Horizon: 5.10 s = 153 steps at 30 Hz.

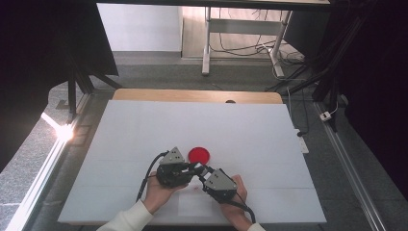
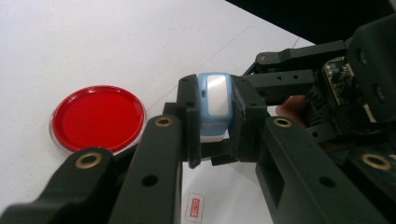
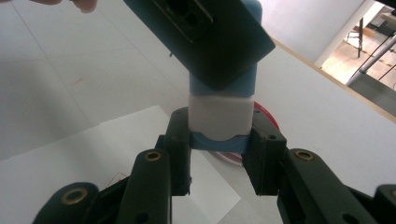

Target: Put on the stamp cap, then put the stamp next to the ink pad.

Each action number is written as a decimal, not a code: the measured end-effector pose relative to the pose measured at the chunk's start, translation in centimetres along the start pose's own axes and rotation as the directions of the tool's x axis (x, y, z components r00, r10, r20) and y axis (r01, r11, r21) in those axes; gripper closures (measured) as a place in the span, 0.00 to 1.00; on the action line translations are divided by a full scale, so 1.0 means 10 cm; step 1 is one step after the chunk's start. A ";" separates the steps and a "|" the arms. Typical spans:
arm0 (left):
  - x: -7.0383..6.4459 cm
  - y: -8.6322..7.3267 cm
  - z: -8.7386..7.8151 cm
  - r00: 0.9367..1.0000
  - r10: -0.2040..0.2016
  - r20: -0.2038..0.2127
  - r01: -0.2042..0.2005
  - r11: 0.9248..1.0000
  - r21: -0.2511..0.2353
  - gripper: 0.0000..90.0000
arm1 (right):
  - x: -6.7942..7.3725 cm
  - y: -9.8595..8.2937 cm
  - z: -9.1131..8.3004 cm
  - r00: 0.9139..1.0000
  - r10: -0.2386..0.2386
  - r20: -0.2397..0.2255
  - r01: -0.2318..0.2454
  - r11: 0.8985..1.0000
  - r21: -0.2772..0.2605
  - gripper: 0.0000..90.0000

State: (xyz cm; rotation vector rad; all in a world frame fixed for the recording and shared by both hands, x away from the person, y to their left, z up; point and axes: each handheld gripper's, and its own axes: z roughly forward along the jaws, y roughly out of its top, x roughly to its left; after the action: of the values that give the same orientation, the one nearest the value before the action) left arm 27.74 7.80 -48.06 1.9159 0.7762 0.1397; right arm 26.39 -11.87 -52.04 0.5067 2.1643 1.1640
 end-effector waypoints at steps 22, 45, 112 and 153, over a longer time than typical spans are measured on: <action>0.02 0.02 -0.04 1.000 0.003 0.003 -0.003 1.000 -0.013 0.85 | -0.07 -0.03 0.03 0.995 0.059 -0.075 -0.058 0.998 0.013 0.58; 0.12 0.05 -0.18 1.000 0.006 -0.011 -0.006 1.000 -0.029 0.85 | -0.53 -0.30 -0.29 0.979 0.171 -0.106 -0.164 0.983 0.077 0.49; 0.90 -0.04 -0.11 0.968 0.022 -0.251 0.005 0.994 0.109 0.84 | -1.18 -0.89 -0.92 0.969 0.244 0.032 -0.246 0.961 0.124 0.49; 0.82 -0.13 -0.28 0.973 0.019 -0.230 0.001 0.996 0.089 0.36 | -1.19 -0.90 -0.92 0.970 0.242 0.017 -0.242 0.964 0.112 0.48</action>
State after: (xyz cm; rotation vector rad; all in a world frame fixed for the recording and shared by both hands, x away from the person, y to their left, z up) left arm 32.44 14.97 -49.75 2.0107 0.9417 0.3431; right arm 28.49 -29.26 -51.67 0.8427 2.2207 1.1685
